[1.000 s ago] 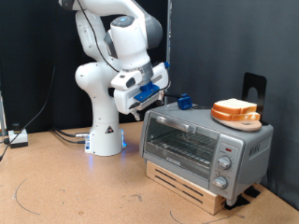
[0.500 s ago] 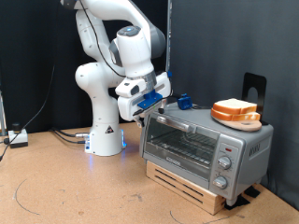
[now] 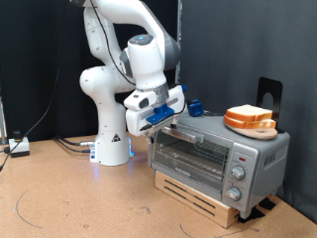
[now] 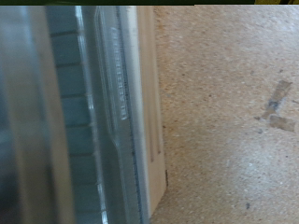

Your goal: Make a piece of toast with the oven

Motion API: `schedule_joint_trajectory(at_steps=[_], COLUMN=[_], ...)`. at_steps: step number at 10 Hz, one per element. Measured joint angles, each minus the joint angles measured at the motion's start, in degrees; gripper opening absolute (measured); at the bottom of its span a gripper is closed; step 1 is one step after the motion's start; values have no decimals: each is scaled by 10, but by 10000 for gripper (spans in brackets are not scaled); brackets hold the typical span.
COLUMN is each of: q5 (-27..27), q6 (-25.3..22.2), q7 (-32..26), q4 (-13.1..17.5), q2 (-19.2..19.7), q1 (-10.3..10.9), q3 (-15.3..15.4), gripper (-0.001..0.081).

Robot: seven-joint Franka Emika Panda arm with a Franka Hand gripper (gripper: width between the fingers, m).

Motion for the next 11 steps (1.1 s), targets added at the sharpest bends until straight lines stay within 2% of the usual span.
schedule_joint_trajectory(at_steps=[5,11], q5=[2,2], q6=[29,29], q7=[-13,-48], q4=[36,74], q2=[69,108], q1=[-13,-13], q3=[-23,-52], gripper=[807,807])
